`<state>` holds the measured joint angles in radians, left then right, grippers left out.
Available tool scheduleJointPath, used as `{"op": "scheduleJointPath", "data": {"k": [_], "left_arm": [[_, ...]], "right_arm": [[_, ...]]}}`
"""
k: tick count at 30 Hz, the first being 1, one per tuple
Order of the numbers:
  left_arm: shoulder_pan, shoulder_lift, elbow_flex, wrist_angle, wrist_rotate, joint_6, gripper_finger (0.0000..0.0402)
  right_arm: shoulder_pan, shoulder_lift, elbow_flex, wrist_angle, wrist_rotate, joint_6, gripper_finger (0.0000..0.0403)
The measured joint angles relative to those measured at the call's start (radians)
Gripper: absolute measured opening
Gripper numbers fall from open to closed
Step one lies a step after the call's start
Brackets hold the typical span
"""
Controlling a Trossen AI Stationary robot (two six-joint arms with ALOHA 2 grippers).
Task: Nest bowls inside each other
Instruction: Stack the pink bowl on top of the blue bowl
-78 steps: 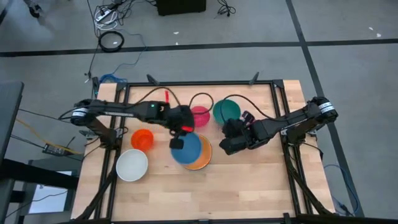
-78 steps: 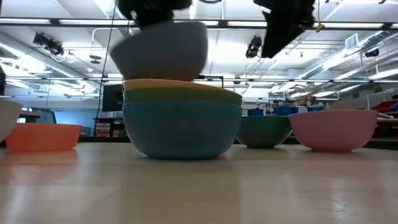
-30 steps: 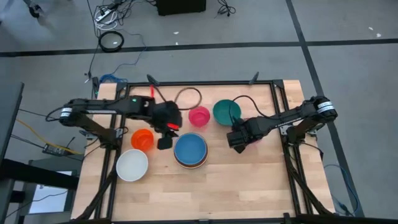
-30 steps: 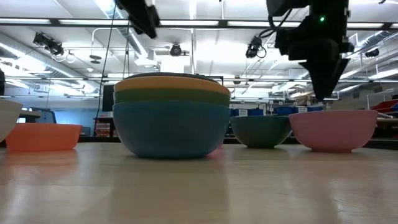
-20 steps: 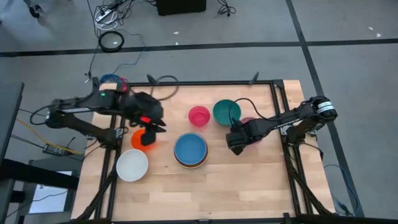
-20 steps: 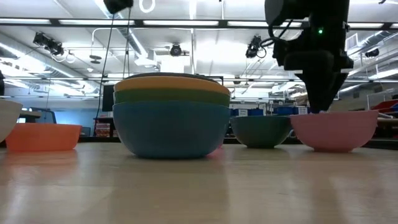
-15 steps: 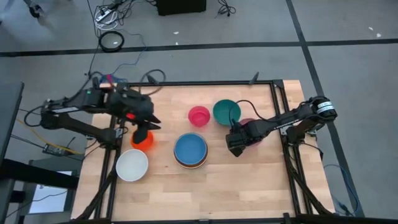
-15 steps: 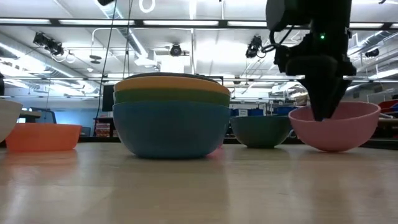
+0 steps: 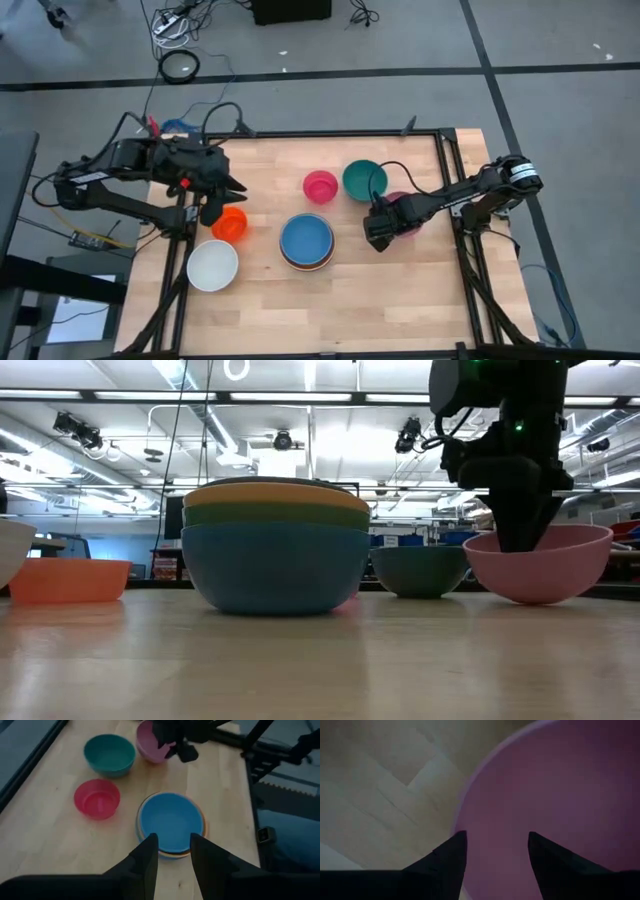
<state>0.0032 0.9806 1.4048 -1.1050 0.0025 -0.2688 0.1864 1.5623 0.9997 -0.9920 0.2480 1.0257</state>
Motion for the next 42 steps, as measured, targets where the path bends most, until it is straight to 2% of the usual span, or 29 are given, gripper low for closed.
{"op": "scheduleJointPath", "data": {"k": [9, 14, 22, 32, 36, 38, 40, 42], "left_arm": [[0.0, -0.001, 0.0, -0.051, -0.005, -0.004, 0.0122], [0.0, -0.001, 0.0, -0.131, -0.068, -0.015, 0.0122], [0.0, -0.005, 0.0, -0.155, -0.072, -0.031, 0.0122], [0.0, -0.006, 0.0, -0.155, -0.073, -0.032, 0.0122], [0.0, -0.006, 0.0, -0.173, -0.073, -0.034, 0.0122], [0.0, -0.006, 0.0, -0.226, -0.073, -0.05, 0.0122], [0.0, -0.007, 0.0, -0.284, -0.074, -0.069, 0.0122], [0.0, -0.007, 0.0, -0.332, -0.074, -0.097, 0.0122]], "right_arm": [[-0.001, -0.004, 0.013, -0.024, 0.127, 0.019, 0.0196], [-0.001, -0.02, 0.077, -0.084, 0.219, 0.02, 0.0196], [0.024, -0.027, 0.087, -0.019, 0.08, 0.003, 0.0194], [0.041, -0.027, -0.032, 0.088, 0.078, 0.048, 0.0182], [0.039, -0.027, -0.093, 0.165, 0.08, 0.047, 0.0144], [0.039, -0.027, -0.106, 0.168, 0.079, 0.044, 0.0102], [0.039, -0.027, -0.106, 0.167, 0.076, 0.01, 0.0043], [0.048, -0.027, -0.09, 0.162, 0.071, -0.025, 0.0013]]}}
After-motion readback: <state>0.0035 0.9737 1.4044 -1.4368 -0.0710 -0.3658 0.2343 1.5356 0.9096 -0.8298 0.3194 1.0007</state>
